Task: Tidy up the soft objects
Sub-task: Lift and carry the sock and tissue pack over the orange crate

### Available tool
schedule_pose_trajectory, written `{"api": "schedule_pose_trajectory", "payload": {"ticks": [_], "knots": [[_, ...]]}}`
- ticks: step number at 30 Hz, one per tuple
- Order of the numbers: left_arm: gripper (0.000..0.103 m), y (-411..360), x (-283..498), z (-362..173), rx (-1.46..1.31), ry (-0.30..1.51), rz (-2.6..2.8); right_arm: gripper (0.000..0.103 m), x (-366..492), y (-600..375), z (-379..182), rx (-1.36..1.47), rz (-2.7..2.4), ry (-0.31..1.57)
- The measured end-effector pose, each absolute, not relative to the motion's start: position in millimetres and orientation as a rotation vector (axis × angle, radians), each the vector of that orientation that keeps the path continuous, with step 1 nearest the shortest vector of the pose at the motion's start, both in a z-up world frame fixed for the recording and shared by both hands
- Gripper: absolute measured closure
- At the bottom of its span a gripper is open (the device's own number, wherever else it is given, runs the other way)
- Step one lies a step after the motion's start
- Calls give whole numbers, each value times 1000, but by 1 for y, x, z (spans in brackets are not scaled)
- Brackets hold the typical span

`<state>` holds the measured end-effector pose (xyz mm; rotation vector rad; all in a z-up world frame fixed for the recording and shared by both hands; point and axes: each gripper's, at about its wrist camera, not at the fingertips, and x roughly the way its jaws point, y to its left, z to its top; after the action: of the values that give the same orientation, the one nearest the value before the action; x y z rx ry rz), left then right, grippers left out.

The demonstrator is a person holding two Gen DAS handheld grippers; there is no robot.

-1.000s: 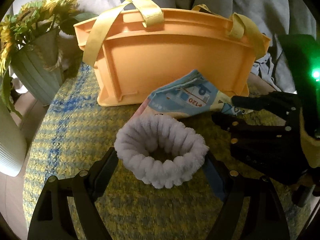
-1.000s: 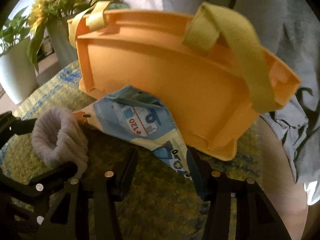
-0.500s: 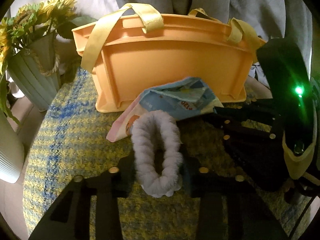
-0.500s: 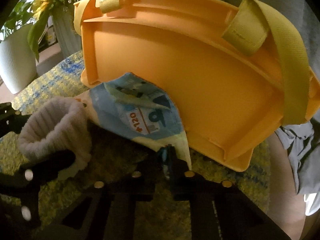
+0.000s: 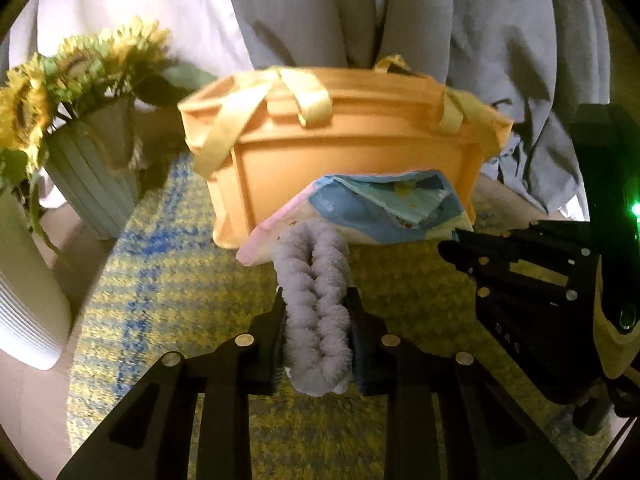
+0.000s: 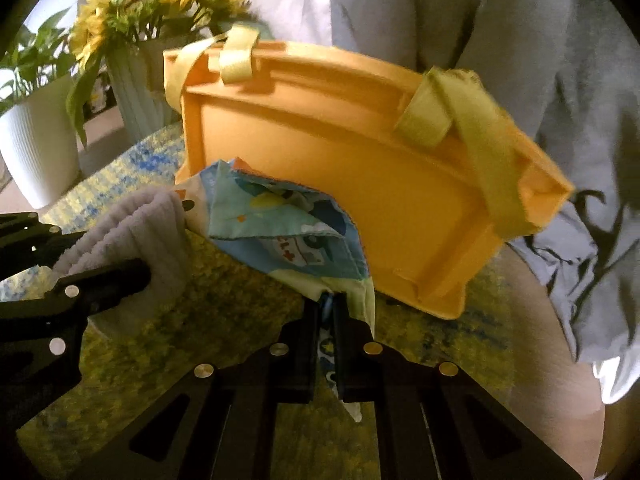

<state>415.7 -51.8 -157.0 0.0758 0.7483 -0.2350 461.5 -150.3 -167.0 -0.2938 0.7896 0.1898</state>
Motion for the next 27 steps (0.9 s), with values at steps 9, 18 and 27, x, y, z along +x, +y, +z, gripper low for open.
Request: {"api": "schedule_pose_trajectory", "payload": {"ticks": [9, 18, 27], "knots": [[77, -50, 396, -120, 64, 647, -260, 95, 437, -155, -129, -269, 124, 717], [77, -45, 375, -81, 79, 518, -258, 95, 424, -155, -94, -230, 66, 638], [77, -42, 372, -58, 75, 455, -264, 95, 417, -152, -68, -223, 37, 568]]}}
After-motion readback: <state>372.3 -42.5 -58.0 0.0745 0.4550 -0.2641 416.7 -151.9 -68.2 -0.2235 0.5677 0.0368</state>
